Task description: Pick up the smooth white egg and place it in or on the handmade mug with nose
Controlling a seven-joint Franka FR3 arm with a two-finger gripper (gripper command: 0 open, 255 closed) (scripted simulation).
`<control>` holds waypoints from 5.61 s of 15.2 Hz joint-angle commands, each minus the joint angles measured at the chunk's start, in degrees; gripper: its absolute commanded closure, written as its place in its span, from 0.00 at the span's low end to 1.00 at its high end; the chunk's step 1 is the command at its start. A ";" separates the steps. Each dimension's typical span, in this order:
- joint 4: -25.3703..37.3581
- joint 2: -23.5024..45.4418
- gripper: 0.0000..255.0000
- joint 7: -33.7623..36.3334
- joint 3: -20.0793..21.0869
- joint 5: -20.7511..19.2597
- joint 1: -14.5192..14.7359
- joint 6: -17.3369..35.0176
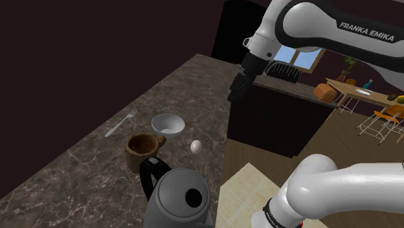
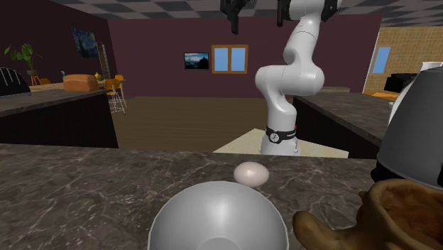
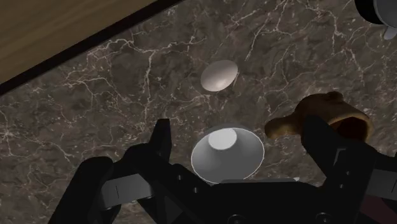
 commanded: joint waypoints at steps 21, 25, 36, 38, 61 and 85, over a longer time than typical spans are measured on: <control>-1.90 35.56 0.00 49.70 22.67 -8.49 -9.20 18.82; -3.63 36.44 0.00 50.18 22.62 -8.93 -9.19 21.26; -6.15 37.75 0.00 50.70 22.64 -9.62 -9.34 24.96; -6.15 37.75 1.00 50.70 22.64 -9.62 -9.34 24.96; -0.65 31.48 1.00 47.92 21.76 -7.18 -9.10 13.78; 14.46 28.76 1.00 47.17 21.37 -6.31 -8.91 -3.85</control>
